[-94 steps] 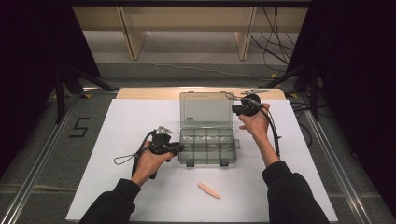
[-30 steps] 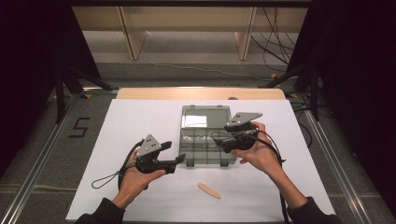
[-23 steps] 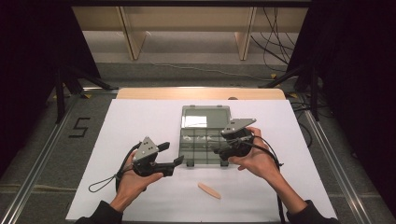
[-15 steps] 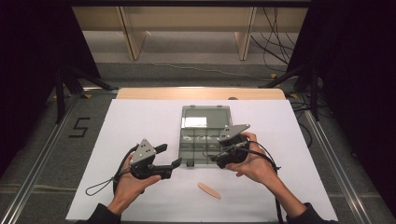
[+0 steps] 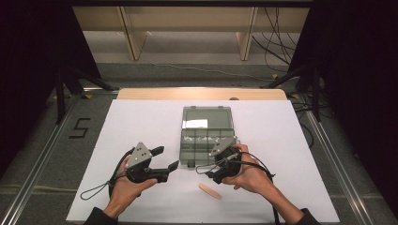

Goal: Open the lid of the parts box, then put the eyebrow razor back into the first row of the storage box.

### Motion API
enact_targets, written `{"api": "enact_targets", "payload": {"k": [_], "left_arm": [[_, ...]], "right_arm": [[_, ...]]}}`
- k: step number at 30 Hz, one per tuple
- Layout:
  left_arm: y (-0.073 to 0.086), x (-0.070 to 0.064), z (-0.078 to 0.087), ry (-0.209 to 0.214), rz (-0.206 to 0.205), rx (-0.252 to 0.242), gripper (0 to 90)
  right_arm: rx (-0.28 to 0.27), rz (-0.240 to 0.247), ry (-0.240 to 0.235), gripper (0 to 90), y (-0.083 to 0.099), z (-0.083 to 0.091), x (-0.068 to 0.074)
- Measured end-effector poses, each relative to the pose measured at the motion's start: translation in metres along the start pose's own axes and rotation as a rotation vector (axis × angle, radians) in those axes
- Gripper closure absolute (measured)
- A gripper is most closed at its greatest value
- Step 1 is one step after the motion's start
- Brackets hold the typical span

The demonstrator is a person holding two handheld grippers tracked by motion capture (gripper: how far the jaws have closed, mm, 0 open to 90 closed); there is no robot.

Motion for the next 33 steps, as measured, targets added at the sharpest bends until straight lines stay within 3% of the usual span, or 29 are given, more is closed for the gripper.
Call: {"api": "enact_targets", "payload": {"k": [8, 18, 33], "left_arm": [[0.0, -0.005, 0.006, 0.0, -0.003, -0.017, 22.2], [0.0, -0.007, 0.01, -0.003, -0.003, -0.026, 21.7], [0.001, -0.008, 0.013, -0.017, -0.001, -0.033, 21.4]], "right_arm": [[0.048, 0.059, -0.048, 31.6, 0.003, -0.006, 0.012], [0.111, 0.082, -0.058, 31.5, 0.005, -0.015, 0.021], [0.189, 0.124, -0.112, 37.3, 0.006, -0.025, 0.034]]}}
Point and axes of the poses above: each handheld gripper's, and its own axes: z roughly backward along the jaws, y roughly out of its underside, x roughly to its left, the point moved 1 cm from there along -z, roughly forward along the jaws, and after that the axes turned 12 degrees about y, right-handed, at the moved point
